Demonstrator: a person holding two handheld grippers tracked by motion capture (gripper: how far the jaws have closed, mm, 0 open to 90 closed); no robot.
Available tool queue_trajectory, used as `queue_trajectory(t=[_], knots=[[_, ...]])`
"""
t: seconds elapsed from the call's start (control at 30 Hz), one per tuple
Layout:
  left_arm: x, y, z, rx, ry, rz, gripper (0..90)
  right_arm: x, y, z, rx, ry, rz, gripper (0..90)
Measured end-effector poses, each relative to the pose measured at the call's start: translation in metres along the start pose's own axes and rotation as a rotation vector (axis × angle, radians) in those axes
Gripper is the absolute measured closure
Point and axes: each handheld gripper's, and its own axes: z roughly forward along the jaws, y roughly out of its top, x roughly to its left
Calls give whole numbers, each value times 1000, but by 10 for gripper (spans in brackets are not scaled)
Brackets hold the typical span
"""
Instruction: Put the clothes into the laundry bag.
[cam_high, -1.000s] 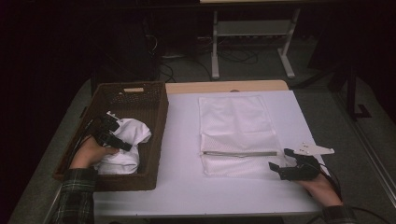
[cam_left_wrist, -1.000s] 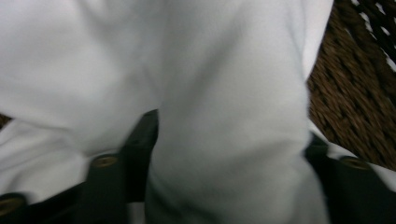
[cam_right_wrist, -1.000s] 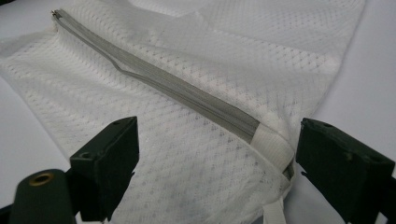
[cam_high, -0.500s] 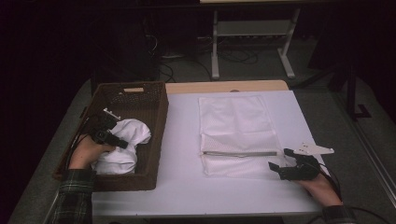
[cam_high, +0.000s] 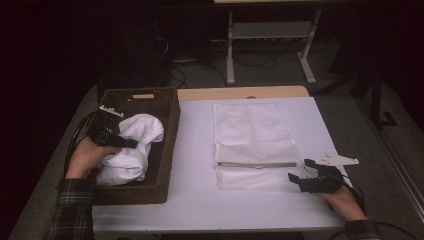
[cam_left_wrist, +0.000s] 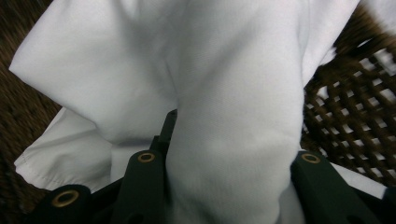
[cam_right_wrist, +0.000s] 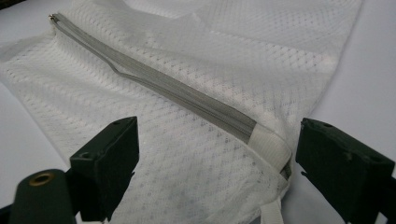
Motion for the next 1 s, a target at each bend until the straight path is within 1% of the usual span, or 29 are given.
queue_trajectory(t=[0.03, 0.07, 0.13, 0.2, 0.23, 0.27, 0.33, 0.37, 0.4, 0.5, 0.53, 0.57, 0.63, 0.67, 0.7, 0.77, 0.8, 0.87, 0.93, 1.0], knots=[[-2, 4, -5, -9, 4, 6, 611, 0, 0, 0, 0, 0, 1, 128], [-2, 4, -5, -9, 4, 6, 611, 0, 0, 0, 0, 0, 1, 128], [-5, 10, -15, -38, 6, 12, 612, 0, 0, 0, -3, 1, 1, 128], [-5, 10, -15, -38, 6, 12, 612, -1, 0, 0, -4, 1, 2, 128], [-9, 15, -23, -55, -10, 20, 612, -1, 0, 0, -4, 1, 2, 128], [-11, 17, -26, -65, -18, 25, 612, -1, 0, -1, -4, 1, 3, 128], [-11, 17, -26, -65, -18, 25, 612, -1, 0, -1, -5, 0, 3, 128], [-17, 22, -32, -97, -43, 36, 612, -1, 0, -1, -5, 0, 3, 128], [-20, 25, -34, -109, -58, 41, 611, -1, 0, -1, -3, 0, 3, 128], [-28, 30, -37, -133, -89, 61, 612, -1, 0, -1, -5, -1, 3, 128], [-28, 30, -37, -133, -89, 61, 612, -1, 0, -1, -5, -1, 3, 128], [-35, 34, -38, -148, -102, 74, 612, -1, 0, -1, -5, -1, 2, 128], [-42, 39, -39, -152, -105, 91, 612, -2, 0, -1, -8, -1, 3, 128], [-47, 42, -39, -162, -113, 96, 612, -2, 0, -2, -9, -3, 3, 129], [-50, 44, -40, -168, -121, 99, 612, -2, 0, -2, -10, -3, 0, 129], [-50, 44, -40, -168, -121, 99, 612, -2, 0, -2, -9, -3, 0, 129], [-58, 51, -41, -189, -155, 118, 612, -2, 0, -2, -9, -3, 0, 130], [-66, 56, -42, -200, -174, 137, 612, -2, 1, -2, -10, 0, -6, 132], [-74, 61, -42, -203, -183, 156, 612, -2, 1, -2, -10, 2, -7, 132], [-74, 61, -42, -203, -183, 156, 612, -2, 1, -2, -11, 4, -8, 132]])
